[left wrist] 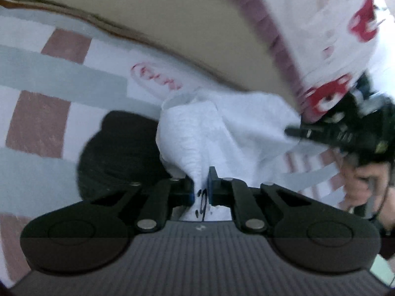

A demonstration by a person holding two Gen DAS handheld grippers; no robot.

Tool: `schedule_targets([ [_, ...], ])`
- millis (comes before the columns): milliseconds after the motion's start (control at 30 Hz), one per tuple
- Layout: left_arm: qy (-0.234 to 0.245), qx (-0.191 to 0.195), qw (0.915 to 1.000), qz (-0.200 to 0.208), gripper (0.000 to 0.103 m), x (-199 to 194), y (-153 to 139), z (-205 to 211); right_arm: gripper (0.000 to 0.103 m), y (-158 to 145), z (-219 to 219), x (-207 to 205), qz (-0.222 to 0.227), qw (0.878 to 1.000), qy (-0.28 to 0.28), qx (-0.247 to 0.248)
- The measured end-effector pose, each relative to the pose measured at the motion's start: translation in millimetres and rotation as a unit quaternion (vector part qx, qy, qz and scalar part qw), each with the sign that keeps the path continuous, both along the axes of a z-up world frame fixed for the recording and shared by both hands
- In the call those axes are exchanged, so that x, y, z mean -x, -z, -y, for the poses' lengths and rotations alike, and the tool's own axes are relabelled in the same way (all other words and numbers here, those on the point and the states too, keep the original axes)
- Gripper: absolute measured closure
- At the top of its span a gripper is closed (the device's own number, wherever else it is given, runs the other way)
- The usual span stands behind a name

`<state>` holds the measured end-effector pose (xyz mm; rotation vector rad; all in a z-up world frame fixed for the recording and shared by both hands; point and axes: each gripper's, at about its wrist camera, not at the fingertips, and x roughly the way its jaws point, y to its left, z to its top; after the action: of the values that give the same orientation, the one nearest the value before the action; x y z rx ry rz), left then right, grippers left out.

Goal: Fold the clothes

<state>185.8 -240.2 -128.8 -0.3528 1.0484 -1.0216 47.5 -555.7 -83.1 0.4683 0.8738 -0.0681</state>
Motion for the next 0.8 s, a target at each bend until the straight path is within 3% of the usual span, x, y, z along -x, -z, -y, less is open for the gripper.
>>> schedule_targets([
  [67,0.034,0.022,0.9992,0.007,0.094,21.2,-11.8,-3.1,0.099,-13.0,2.3,33.5,0.002,1.000,-0.009,0.013],
  [133,0.093,0.026,0.9953,-0.003,0.094,42.6,-22.1,0.7,0.099,-19.1,8.2,69.7,-0.004,1.000,-0.014,0.027],
  [167,0.126,0.010,0.9919,0.005,0.094,57.2,-23.1,7.8,0.099,-17.3,9.7,87.7,-0.015,0.999,-0.012,0.040],
  [300,0.211,-0.067,0.9736,0.057,0.094,104.3,-22.2,32.7,0.102,7.0,12.2,148.2,-0.155,0.983,0.006,0.094],
  [367,0.217,-0.069,0.9708,0.076,0.093,107.5,-28.6,38.4,0.102,21.2,18.3,166.1,-0.212,0.974,0.023,0.073],
  [433,0.215,-0.058,0.9715,0.080,0.084,102.0,-37.3,39.4,0.102,24.9,19.9,172.8,-0.233,0.969,0.028,0.073],
  [500,0.193,-0.041,0.9755,0.098,0.057,89.7,-47.0,36.8,0.102,22.1,16.3,169.4,-0.236,0.965,0.019,0.109],
  [567,0.160,-0.029,0.9803,0.112,0.046,76.6,-56.0,30.2,0.102,21.6,10.3,161.7,-0.248,0.960,0.010,0.130],
  [700,0.141,-0.089,0.9741,0.152,0.046,67.6,-53.0,43.0,0.102,37.1,-11.1,152.4,-0.293,0.935,-0.026,0.201],
  [733,0.140,-0.099,0.9743,0.146,0.045,66.7,-48.1,46.2,0.102,40.1,-11.1,153.0,-0.294,0.936,-0.028,0.194],
  [800,0.122,-0.088,0.9838,0.097,0.031,61.6,-33.9,49.2,0.102,40.3,-2.4,158.1,-0.281,0.948,-0.015,0.146],
])
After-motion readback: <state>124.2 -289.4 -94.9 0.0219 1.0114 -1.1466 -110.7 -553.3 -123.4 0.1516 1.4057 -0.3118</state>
